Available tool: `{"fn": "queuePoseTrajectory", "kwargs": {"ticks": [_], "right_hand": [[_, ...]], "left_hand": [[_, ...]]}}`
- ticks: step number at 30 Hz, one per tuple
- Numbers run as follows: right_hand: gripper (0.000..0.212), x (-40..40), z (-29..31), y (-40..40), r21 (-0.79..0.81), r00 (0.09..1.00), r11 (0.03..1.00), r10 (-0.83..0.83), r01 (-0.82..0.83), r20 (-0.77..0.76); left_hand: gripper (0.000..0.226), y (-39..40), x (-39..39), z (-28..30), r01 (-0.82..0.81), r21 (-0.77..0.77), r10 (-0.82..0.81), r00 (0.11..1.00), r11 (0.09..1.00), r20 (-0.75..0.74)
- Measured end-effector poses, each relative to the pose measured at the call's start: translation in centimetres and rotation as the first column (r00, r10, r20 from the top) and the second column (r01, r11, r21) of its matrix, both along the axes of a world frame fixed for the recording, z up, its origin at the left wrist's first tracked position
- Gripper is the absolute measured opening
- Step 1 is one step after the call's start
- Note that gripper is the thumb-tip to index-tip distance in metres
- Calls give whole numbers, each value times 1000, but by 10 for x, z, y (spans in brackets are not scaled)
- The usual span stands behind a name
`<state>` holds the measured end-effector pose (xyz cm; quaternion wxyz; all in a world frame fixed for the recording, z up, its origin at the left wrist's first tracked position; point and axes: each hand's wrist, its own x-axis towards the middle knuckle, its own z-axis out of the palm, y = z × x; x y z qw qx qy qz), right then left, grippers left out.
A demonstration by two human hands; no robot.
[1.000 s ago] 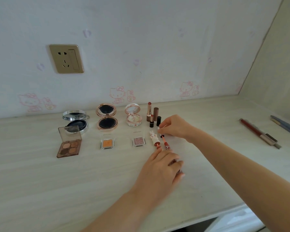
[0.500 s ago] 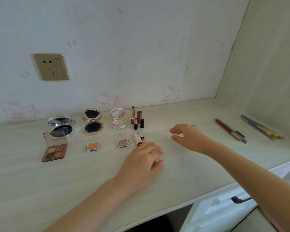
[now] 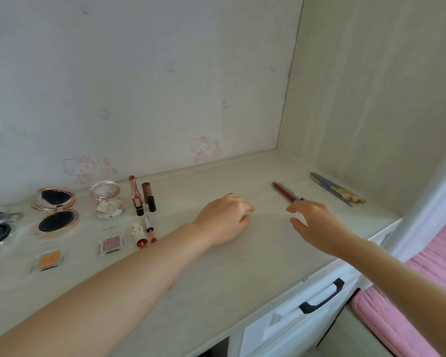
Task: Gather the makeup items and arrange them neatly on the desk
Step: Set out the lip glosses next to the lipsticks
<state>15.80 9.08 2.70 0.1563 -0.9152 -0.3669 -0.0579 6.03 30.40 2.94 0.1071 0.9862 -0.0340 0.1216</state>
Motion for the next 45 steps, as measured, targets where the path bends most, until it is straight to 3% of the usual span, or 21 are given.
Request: {"fn": "queuePoseTrajectory", "kwargs": {"ticks": [12, 20, 27, 30, 37, 45], "right_hand": [[27, 50, -16, -9, 50, 986, 989, -145, 141, 86], [25, 44, -19, -3, -28, 961, 996, -73, 83, 267], [26, 49, -26, 1, -10, 959, 987, -153, 160, 240], [27, 46, -27, 1, -14, 957, 990, -135, 144, 258], [26, 29, -16, 8, 109, 969, 992, -85, 61, 234], [12, -3, 15, 25, 396, 998, 917, -58, 39, 36]], "left_hand": [[53, -33, 116, -15, 54, 2, -54, 989, 999, -139], [36, -35, 121, -10, 102, 83, -95, 992, 991, -87], [44, -31, 118, -9, 151, 159, -144, 988, 976, -57], [28, -28, 114, -9, 159, 188, -152, 987, 969, -51], [13, -15, 90, 3, 146, 187, -146, 989, 972, -14], [14, 10, 28, 40, 123, 16, -123, 991, 992, 43]]}}
